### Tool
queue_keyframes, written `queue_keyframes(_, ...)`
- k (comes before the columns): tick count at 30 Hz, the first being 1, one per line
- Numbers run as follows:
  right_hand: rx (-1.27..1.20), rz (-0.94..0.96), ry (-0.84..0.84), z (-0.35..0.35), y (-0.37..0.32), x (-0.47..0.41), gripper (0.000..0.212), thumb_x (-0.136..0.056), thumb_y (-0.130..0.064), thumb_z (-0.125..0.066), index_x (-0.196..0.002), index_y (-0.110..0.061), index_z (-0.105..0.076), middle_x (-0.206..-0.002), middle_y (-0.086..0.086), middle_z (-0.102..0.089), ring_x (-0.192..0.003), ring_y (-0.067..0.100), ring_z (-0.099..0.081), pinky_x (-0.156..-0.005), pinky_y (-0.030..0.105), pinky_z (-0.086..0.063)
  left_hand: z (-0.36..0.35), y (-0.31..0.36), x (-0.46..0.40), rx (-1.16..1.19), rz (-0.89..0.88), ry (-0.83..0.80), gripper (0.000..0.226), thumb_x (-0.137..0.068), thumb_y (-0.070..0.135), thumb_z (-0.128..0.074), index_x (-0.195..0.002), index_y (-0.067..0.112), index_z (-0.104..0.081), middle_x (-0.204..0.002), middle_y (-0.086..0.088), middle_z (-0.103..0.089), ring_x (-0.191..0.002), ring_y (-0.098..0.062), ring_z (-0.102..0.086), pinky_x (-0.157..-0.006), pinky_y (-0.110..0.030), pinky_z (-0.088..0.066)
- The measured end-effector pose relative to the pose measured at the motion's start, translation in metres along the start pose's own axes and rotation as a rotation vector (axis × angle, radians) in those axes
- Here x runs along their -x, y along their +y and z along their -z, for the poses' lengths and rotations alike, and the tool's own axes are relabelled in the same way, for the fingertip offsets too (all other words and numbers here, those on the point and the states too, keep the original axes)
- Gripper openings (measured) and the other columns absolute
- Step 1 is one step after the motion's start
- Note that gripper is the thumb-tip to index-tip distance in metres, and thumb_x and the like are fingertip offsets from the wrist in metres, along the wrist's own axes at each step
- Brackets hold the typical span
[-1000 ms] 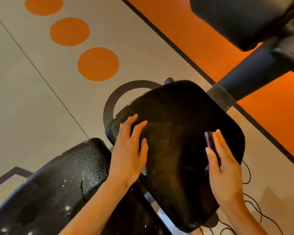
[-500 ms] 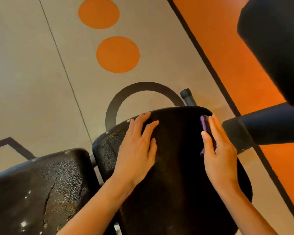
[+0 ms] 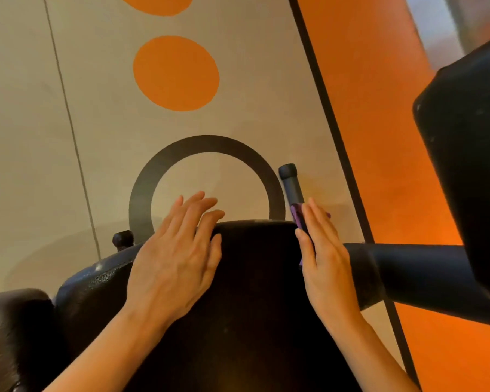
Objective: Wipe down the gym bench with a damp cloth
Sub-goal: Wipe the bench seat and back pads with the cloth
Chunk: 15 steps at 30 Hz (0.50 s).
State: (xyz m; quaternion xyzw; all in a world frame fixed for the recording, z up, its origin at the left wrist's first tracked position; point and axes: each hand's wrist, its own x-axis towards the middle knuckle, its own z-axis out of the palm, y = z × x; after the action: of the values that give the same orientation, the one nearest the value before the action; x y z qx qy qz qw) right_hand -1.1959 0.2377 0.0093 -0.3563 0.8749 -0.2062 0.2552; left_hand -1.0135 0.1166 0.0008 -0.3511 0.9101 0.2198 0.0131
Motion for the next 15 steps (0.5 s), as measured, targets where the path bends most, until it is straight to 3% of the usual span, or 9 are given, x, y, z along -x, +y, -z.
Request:
queue_keyframes(3,0.051,-0.089,0.001,0.000,0.005,-0.006,0.053,-0.093,-0.044,-0.028,-0.142,-0.027,-0.042,-0.145,-0.012,-0.043,-0.140,0.007,-0.033,-0.117,0.034,-0.028,0.003,-0.001,-0.002,-0.010,0.006,-0.018,0.038,-0.099,0.036,-0.037,-0.124,0.016,-0.059,-0.128,-0.004,-0.059,-0.131,-0.021,-0.050,-0.120,-0.033,-0.014)
queue_keyframes(5,0.048,-0.158,0.094,-0.008,-0.001,-0.009,0.051,-0.094,-0.049,-0.026,-0.127,-0.024,-0.055,-0.119,-0.011,-0.056,-0.122,0.014,-0.052,-0.108,0.039,-0.041,0.005,-0.001,-0.004,-0.004,0.013,-0.030,0.034,-0.097,0.035,-0.039,-0.119,0.017,-0.060,-0.119,-0.002,-0.061,-0.120,-0.019,-0.057,-0.120,-0.033,-0.015)
queue_keyframes(7,0.155,-0.117,0.213,-0.027,-0.018,-0.013,0.044,-0.100,-0.044,-0.024,-0.110,-0.022,-0.061,-0.101,-0.011,-0.058,-0.104,0.014,-0.058,-0.102,0.046,-0.046,0.005,-0.002,-0.006,0.003,-0.001,-0.049,0.032,-0.097,0.033,-0.039,-0.115,0.018,-0.060,-0.109,0.000,-0.062,-0.107,-0.018,-0.062,-0.119,-0.034,-0.018)
queue_keyframes(10,0.338,0.115,0.179,-0.055,-0.045,-0.012,0.043,-0.103,-0.037,-0.022,-0.101,-0.022,-0.063,-0.095,-0.009,-0.062,-0.100,0.009,-0.057,-0.112,0.040,-0.036,0.003,-0.003,-0.007,-0.028,0.004,-0.069,0.033,-0.096,0.033,-0.037,-0.112,0.016,-0.060,-0.101,-0.001,-0.063,-0.096,-0.021,-0.066,-0.118,-0.036,-0.020)
queue_keyframes(12,0.294,0.250,0.071,-0.051,-0.044,-0.013,0.043,-0.104,-0.036,-0.023,-0.104,-0.022,-0.064,-0.099,-0.010,-0.063,-0.100,0.005,-0.055,-0.112,0.031,-0.033,0.003,-0.003,-0.008,-0.049,0.011,-0.076,0.034,-0.095,0.032,-0.037,-0.110,0.014,-0.061,-0.098,-0.003,-0.064,-0.095,-0.025,-0.067,-0.116,-0.036,-0.017)
queue_keyframes(14,0.205,0.255,0.026,-0.033,-0.023,-0.018,0.045,-0.103,-0.041,-0.023,-0.104,-0.023,-0.065,-0.098,-0.010,-0.064,-0.098,0.002,-0.056,-0.108,0.027,-0.036,0.004,-0.002,-0.007,-0.048,0.013,-0.075,0.033,-0.094,0.032,-0.038,-0.110,0.014,-0.061,-0.098,-0.004,-0.064,-0.095,-0.027,-0.067,-0.115,-0.035,-0.017)
queue_keyframes(15,0.127,0.151,0.041,-0.022,-0.011,-0.021,0.045,-0.102,-0.043,-0.024,-0.097,-0.024,-0.064,-0.091,-0.011,-0.064,-0.093,0.001,-0.056,-0.104,0.029,-0.040,0.005,-0.002,-0.008,-0.042,0.012,-0.067,0.033,-0.094,0.031,-0.038,-0.109,0.013,-0.061,-0.097,-0.004,-0.064,-0.095,-0.027,-0.067,-0.115,-0.035,-0.017)
